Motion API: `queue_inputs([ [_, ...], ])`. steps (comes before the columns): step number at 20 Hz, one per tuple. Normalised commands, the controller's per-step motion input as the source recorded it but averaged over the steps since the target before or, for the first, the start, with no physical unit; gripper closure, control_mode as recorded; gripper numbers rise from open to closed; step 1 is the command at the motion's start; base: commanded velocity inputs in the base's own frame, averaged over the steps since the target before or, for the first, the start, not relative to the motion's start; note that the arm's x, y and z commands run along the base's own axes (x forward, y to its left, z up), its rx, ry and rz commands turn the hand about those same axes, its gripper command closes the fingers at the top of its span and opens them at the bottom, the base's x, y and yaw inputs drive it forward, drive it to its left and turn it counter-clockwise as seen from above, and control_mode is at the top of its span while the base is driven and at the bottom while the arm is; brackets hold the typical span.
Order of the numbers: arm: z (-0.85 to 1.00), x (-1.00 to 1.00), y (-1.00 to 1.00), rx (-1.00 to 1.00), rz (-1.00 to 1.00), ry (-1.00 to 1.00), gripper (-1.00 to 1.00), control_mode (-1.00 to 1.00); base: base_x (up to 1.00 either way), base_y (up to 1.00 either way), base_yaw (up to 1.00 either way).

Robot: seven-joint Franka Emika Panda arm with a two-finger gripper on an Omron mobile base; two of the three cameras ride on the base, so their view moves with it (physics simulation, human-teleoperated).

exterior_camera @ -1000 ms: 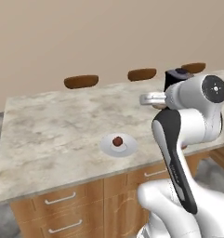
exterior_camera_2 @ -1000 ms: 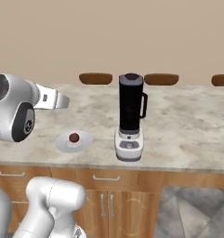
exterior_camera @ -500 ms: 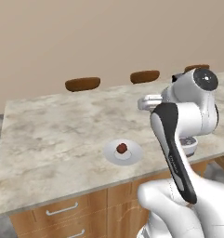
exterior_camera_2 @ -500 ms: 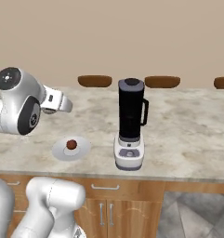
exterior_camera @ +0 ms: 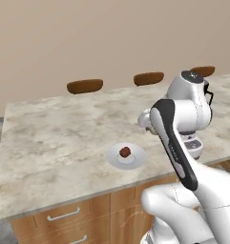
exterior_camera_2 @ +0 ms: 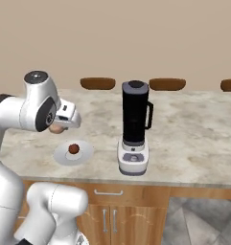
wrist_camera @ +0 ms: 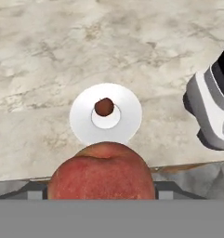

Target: Pick the peach and apple from the fridge and place them on the plate next to the blender to make a fruit smoothie.

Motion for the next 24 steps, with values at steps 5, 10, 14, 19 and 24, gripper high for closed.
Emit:
queue_inputs([
  [5, -0.82, 0.29, 0.0, -0.01, 0.11, 0.06, 1.0, -1.0, 0.0, 0.0, 0.0],
  [10, -0.71, 0.48, 0.11, -0.06, 0.05, 0.07, 1.0, -1.0, 0.0, 0.0, 0.0],
  [14, -0.61, 0.54, 0.24, -0.03, 0.0, 0.18, 1.0, -1.0, 0.0, 0.0, 0.0],
  [19, -0.62, 0.47, 0.16, -0.02, 0.0, 0.11, 1.0, -1.0, 0.0, 0.0, 0.0],
  [24, -0.42, 0.46, 0.01, -0.06, 0.0, 0.03, 1.0, -1.0, 0.0, 0.0, 0.0],
])
